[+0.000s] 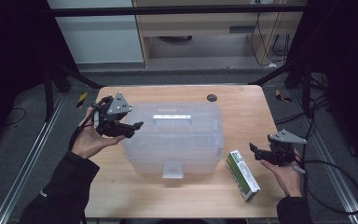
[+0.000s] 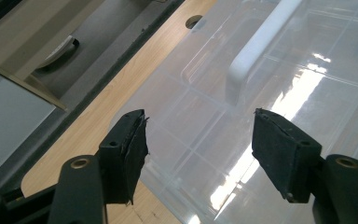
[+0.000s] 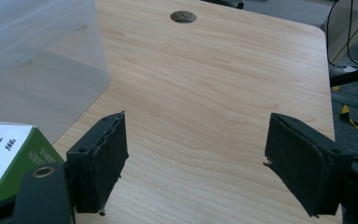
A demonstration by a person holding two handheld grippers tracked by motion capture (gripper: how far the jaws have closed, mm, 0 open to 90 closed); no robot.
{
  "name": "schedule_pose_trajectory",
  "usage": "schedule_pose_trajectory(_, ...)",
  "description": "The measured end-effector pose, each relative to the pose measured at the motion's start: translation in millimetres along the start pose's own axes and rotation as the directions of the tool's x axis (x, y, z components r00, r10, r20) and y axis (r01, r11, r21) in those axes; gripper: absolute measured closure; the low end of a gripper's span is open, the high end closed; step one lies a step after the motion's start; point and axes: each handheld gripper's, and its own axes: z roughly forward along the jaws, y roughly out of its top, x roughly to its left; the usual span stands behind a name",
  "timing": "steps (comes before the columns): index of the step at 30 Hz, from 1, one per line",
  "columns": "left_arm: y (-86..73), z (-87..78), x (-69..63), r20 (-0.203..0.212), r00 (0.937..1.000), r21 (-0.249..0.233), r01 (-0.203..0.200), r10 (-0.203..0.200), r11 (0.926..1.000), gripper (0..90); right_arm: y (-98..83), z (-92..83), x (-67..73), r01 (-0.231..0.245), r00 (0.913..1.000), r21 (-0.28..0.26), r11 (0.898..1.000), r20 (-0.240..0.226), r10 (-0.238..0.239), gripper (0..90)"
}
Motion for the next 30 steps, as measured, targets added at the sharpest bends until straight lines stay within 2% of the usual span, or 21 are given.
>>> schedule_pose_trajectory(4,4.2,0.1,-2.5,0.006,0.9996,0.008,-0.027,0.027,0.9996,34.8,-0.3,0.1,-0.4,0.001,1.0000,0.002,1.000,0.001,-0.001,21.2)
schedule_pose_trajectory(5,6.2,2.0,-0.6,0.013,0.9976,-0.015,-0.067,0.068,0.9976,34.8,-0.5,0.3,-0.6,0.002,1.0000,0.002,1.000,0.002,-0.002,21.2)
schedule_pose_trajectory(6,6.9,0.2,-3.3,0.009,0.9990,0.015,-0.043,0.043,0.9989,34.8,-0.5,0.3,-0.6,0.001,1.0000,0.003,1.000,0.003,-0.001,21.2)
schedule_pose_trajectory(7,7.8,0.2,-3.8,0.011,0.9987,0.019,-0.050,0.050,0.9986,34.8,-0.7,0.4,-0.7,0.001,1.0000,0.004,1.000,0.003,-0.001,21.2)
schedule_pose_trajectory(8,10.1,1.5,-2.4,0.011,0.9961,0.007,-0.087,0.087,0.9962,34.8,-0.7,0.5,-0.7,0.002,1.0000,0.005,1.000,0.003,-0.002,21.2)
schedule_pose_trajectory(9,10.7,0.6,-4.9,0.013,0.9977,0.029,-0.067,0.067,0.9973,34.8,-0.8,0.5,-0.7,0.003,1.0000,0.005,1.000,0.004,-0.003,21.2)
schedule_pose_trajectory(12,15.4,2.3,-6.5,0.011,0.9939,0.036,-0.110,0.110,0.9932,34.8,-0.8,0.5,-0.8,0.003,1.0000,0.005,1.000,0.004,-0.003,21.2)
schedule_pose_trajectory(13,16.2,2.2,-8.6,0.015,0.9945,0.051,-0.104,0.103,0.9933,34.9,-0.8,0.5,-0.9,0.003,1.0000,0.005,1.000,0.004,-0.003,21.3)
schedule_pose_trajectory(18,20.5,2.7,-11.9,0.015,0.9896,0.056,-0.144,0.143,0.9880,36.1,-1.1,0.1,-1.5,0.000,1.0000,0.008,1.000,0.006,0.000,21.3)
schedule_pose_trajectory(21,22.7,2.6,-13.3,0.027,0.9844,0.067,-0.175,0.174,0.9822,36.3,-1.1,0.0,-1.8,0.001,1.0000,0.007,1.000,0.006,-0.001,21.3)
schedule_pose_trajectory(30,30.2,7.2,-15.7,0.060,0.9709,0.090,-0.237,0.232,0.9674,37.6,-1.4,0.4,-1.9,0.000,1.0000,0.012,1.000,0.003,0.000,21.3)
